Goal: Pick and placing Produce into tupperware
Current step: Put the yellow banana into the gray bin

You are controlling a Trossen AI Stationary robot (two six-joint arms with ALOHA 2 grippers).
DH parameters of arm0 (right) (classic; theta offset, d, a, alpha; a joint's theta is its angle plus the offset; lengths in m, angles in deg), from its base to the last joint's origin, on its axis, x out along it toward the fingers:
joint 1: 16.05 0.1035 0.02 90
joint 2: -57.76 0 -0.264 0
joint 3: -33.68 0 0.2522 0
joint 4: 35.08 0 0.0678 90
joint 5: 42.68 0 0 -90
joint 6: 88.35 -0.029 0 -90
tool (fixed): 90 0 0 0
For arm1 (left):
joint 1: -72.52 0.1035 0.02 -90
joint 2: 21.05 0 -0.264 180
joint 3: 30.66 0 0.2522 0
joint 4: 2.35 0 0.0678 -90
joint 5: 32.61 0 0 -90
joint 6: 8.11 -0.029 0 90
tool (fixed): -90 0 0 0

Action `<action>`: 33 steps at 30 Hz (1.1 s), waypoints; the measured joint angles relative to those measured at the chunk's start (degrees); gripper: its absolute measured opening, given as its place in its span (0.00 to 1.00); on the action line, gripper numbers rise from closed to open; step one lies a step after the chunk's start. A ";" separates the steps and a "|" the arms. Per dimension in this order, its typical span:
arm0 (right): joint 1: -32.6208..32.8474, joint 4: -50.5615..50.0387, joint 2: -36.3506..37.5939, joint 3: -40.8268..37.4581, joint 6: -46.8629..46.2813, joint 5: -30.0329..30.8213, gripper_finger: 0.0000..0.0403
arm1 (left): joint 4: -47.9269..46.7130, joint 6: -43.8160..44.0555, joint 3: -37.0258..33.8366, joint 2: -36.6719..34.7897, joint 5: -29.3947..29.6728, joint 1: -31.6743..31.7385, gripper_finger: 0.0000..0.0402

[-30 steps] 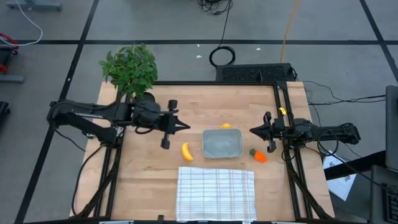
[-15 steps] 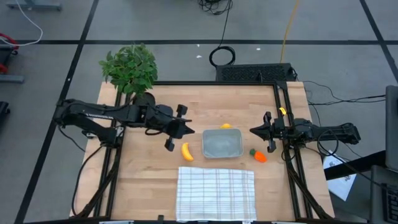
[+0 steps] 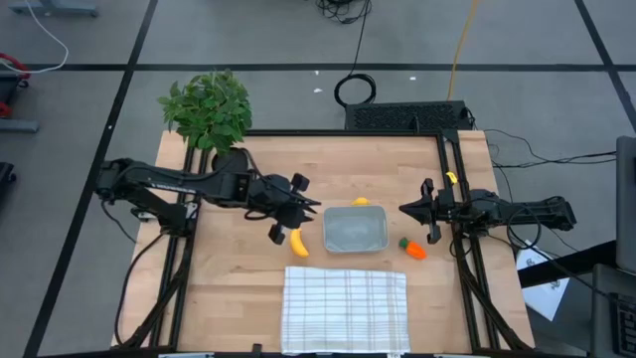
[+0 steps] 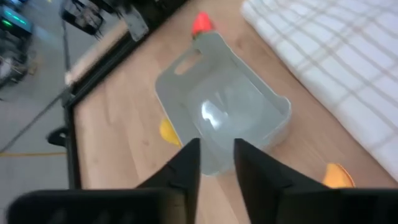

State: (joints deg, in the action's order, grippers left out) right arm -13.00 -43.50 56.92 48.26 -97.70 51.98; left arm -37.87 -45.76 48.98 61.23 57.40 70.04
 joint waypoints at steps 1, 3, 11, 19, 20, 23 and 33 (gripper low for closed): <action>-0.02 0.00 0.00 0.02 0.00 0.00 0.00 | -0.09 0.00 -0.02 0.00 -0.17 0.00 0.31; -0.01 0.00 0.00 0.01 0.00 0.00 0.00 | 0.49 -0.58 0.03 -0.14 -1.10 0.00 0.39; -0.02 0.00 0.02 0.00 -0.02 0.00 0.00 | -0.02 0.94 0.03 -0.12 -1.48 -1.36 0.66; 0.00 -0.46 0.01 0.00 -0.02 0.00 0.00 | -9.80 2.40 0.00 -0.11 3.49 -4.37 0.78; -0.02 -0.48 0.02 0.00 -0.02 0.00 0.00 | -10.70 2.43 -0.04 -0.11 4.26 -4.54 0.78; 0.00 -0.44 0.02 0.02 -0.02 0.00 0.00 | -11.07 1.77 -0.93 -0.11 4.97 -5.00 0.78; -0.01 -0.42 0.01 0.00 -0.02 0.00 0.00 | -6.45 -7.01 -7.53 -0.11 6.10 -6.36 0.83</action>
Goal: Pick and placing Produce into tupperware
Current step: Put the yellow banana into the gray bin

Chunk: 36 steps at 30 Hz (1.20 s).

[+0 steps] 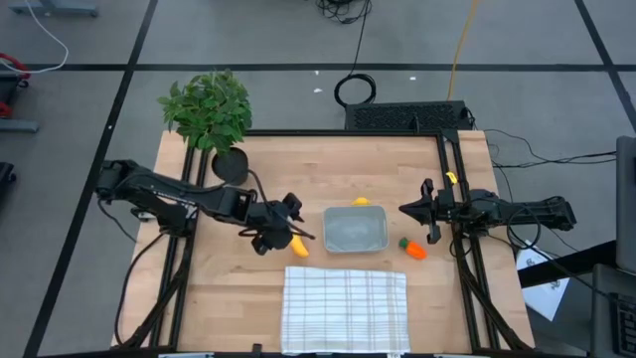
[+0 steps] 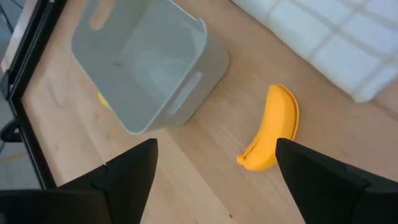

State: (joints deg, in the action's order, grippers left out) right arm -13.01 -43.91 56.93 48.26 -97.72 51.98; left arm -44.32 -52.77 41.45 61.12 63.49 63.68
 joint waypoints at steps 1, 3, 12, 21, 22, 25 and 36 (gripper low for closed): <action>0.01 0.00 0.01 0.02 0.00 0.00 0.00 | 0.45 -0.35 -0.71 0.00 -0.01 -0.02 0.84; 0.00 0.02 0.00 0.02 0.01 0.00 0.00 | 2.35 -0.50 -2.00 0.81 -0.02 -0.02 0.85; 0.01 0.44 -0.15 0.02 0.02 0.18 0.00 | 4.32 2.74 -1.10 8.88 -1.64 -0.27 0.85; 0.01 0.40 -1.05 0.02 0.84 1.71 0.00 | -6.88 4.16 8.92 15.54 -7.70 -0.26 0.85; 0.01 0.54 -1.15 0.02 0.86 1.73 0.00 | -7.45 3.61 9.69 16.07 -8.03 -0.25 0.85; 0.01 0.33 -1.41 0.00 0.87 1.73 0.00 | -9.33 0.77 10.49 17.62 -8.97 -0.13 0.85; 0.01 0.50 -2.09 0.02 0.87 1.57 0.00 | -8.47 -3.29 10.69 20.77 -9.09 -0.09 0.85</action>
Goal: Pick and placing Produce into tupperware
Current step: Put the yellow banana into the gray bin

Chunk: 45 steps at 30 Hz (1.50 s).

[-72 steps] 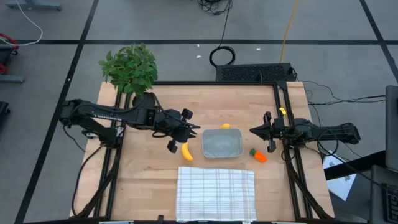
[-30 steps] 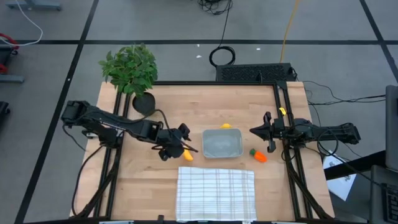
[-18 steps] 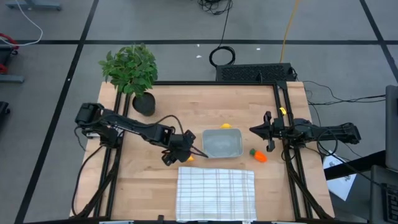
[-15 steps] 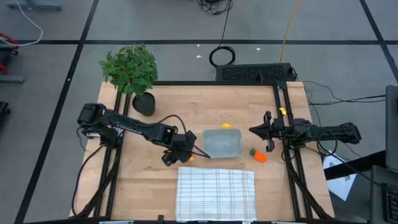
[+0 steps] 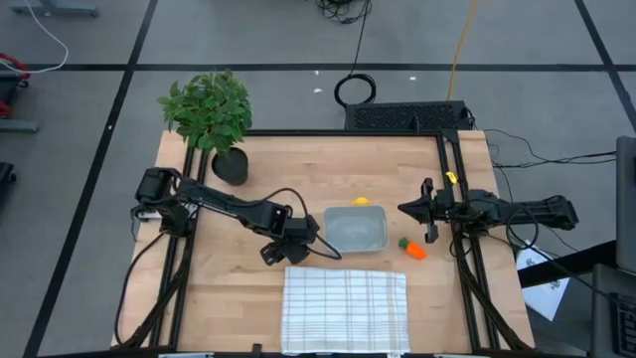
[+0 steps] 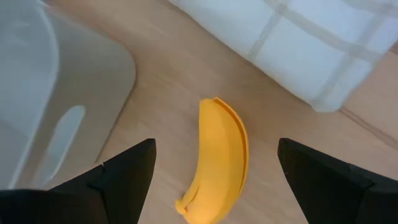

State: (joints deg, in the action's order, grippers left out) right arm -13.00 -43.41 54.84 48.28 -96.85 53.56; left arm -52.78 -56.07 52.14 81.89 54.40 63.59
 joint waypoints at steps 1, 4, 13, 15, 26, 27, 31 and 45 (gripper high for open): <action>0.00 -0.19 -0.08 0.00 0.00 -0.02 0.00 | -0.24 0.02 -0.04 0.22 0.01 0.02 0.85; 0.00 0.11 -0.32 0.00 0.00 -0.02 0.00 | 0.81 0.04 -0.02 1.04 -0.02 0.26 0.85; 0.00 0.11 -0.96 0.00 0.20 -0.04 0.00 | 1.53 -0.12 -0.02 3.91 -0.02 0.66 0.85; 0.00 0.29 -1.19 0.00 0.20 -0.04 0.00 | 0.12 -0.10 -0.21 4.27 0.00 0.76 0.85; 0.00 0.18 -1.68 0.00 0.22 -0.05 0.00 | 0.05 -1.31 -0.15 5.68 0.15 1.83 0.85; 0.00 0.22 -1.66 0.00 0.22 -0.04 0.00 | 0.56 -1.47 -0.07 6.01 0.13 1.95 0.85; 0.00 0.20 -1.66 0.00 0.22 -0.04 0.00 | 0.60 -1.26 -0.02 6.43 0.14 2.07 0.85; 0.00 0.13 -1.66 0.00 0.22 -0.07 0.00 | 0.71 -2.45 -0.04 6.60 -1.60 2.17 0.85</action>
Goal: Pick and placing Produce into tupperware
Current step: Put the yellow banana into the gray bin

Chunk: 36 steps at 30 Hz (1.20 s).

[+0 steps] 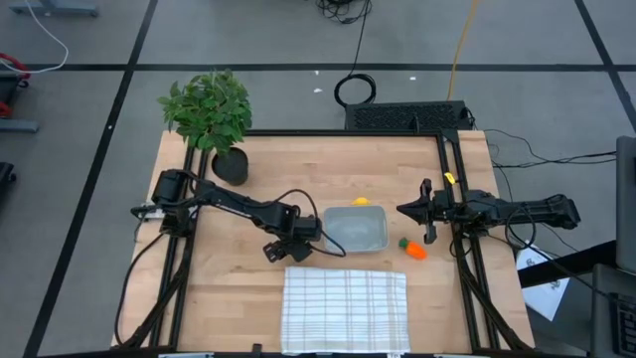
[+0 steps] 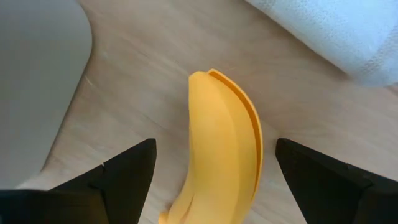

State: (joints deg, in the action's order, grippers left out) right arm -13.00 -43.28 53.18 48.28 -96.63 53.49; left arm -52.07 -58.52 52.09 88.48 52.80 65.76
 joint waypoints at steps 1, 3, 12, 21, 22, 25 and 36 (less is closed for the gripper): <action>0.00 0.00 0.00 0.00 0.00 0.00 0.00 | 0.02 0.00 0.00 0.02 -0.04 0.02 0.85; 0.00 0.00 0.00 0.00 0.00 0.00 0.00 | 0.04 -0.02 0.00 0.02 -0.32 0.06 0.85; 0.00 0.00 0.00 0.00 0.00 0.00 0.00 | 0.09 -0.04 -0.04 0.02 -0.77 0.10 0.84; 0.00 -0.02 0.00 0.00 0.00 0.00 0.00 | -0.39 -0.94 -0.11 0.11 -1.39 0.02 0.63; 0.00 -0.02 0.00 0.00 0.00 0.00 0.00 | -0.46 -0.93 -0.13 0.11 -1.44 0.02 0.60; 0.00 -0.02 0.00 0.00 0.00 0.00 0.00 | -0.59 -0.91 -0.15 0.11 -1.46 0.00 0.54; 0.00 -0.02 0.00 0.00 0.00 0.00 0.00 | 0.41 -0.09 -0.15 0.13 -0.48 -0.02 0.37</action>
State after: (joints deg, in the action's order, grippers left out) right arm -13.00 -43.30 53.18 48.28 -96.63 53.49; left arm -51.67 -58.61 51.94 88.61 52.32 65.74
